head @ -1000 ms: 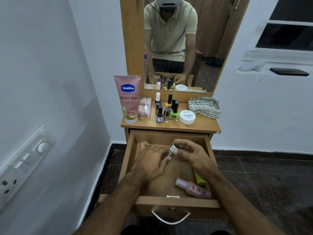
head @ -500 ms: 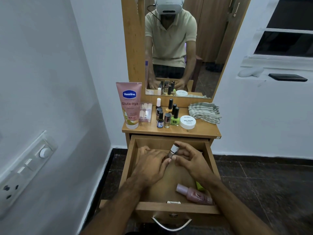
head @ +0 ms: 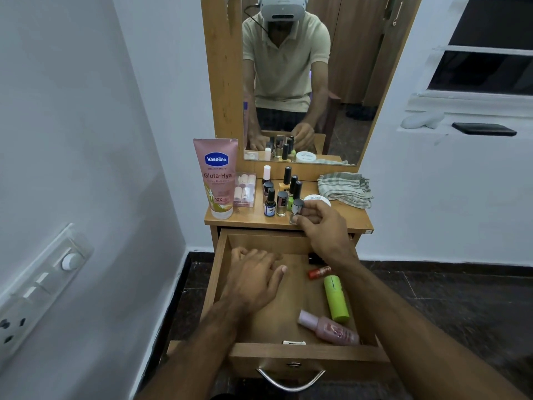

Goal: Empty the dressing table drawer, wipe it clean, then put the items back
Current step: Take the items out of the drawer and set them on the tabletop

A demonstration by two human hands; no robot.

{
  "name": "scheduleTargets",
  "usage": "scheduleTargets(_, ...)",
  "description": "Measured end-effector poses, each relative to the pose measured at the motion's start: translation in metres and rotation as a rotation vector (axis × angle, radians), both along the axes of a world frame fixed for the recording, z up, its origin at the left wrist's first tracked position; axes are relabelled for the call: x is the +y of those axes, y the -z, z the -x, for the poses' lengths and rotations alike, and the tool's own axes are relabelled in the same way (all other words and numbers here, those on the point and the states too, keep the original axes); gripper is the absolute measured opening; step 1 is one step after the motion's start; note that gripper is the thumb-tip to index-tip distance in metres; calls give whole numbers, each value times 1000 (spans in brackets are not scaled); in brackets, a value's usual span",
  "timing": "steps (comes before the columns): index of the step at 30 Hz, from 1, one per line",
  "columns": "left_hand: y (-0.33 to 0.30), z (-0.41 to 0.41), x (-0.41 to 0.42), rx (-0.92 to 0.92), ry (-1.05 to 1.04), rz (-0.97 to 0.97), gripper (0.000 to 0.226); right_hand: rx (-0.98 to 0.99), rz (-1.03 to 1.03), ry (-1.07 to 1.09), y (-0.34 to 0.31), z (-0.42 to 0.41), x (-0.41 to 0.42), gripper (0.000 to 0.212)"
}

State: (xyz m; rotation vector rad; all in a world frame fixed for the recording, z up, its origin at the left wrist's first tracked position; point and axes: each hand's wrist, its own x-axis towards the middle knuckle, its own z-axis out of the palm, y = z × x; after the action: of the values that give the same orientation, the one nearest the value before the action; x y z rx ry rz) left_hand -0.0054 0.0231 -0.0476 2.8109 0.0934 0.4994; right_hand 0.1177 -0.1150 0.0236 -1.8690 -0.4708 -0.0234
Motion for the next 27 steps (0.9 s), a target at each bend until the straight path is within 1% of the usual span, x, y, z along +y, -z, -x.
scheduleTargets(4, 0, -1, 0, 14, 20, -7, 49, -37, 40, 65, 6, -5, 8, 26)
scheduleTargets(8, -2, 0, -1, 11, 13, -18, 51, -28, 36, 79, 7, -8, 11, 24)
scheduleTargets(11, -1, 0, 0, 4, 15, 1, 49, -17, 20, 114, 5, -6, 2, 22)
scheduleTargets(13, 0, 0, 1, 5, 19, 7, 47, -27, 64, 177, 5, -5, -14, 17)
scheduleTargets(14, 0, -1, 1, 9, 21, 7, 47, -18, 132, 185, 5, -5, -23, 16)
scheduleTargets(15, 0, -1, 1, 16, 24, 7, 46, 5, 245, 171, 6, -5, -34, 15)
scheduleTargets(18, 1, -2, 0, 38, 22, 0, 46, 48, 695, 99, 10, 1, -56, 20)
scheduleTargets(19, 1, -3, 0, 40, 19, -3, 46, 32, 782, 86, 12, 4, -59, 22)
scheduleTargets(20, 1, -3, 0, 40, 17, -3, 46, 14, 813, 79, 14, 8, -60, 24)
scheduleTargets(24, 2, -2, 1, 57, 16, 2, 46, 3, 783, 67, 14, 18, -52, 26)
scheduleTargets(26, 3, -2, 2, 52, 16, 5, 45, -9, 896, 67, 10, 21, -53, 25)
scheduleTargets(27, 3, -2, 2, 52, 15, 11, 44, -22, 1009, 57, 8, 22, -56, 27)
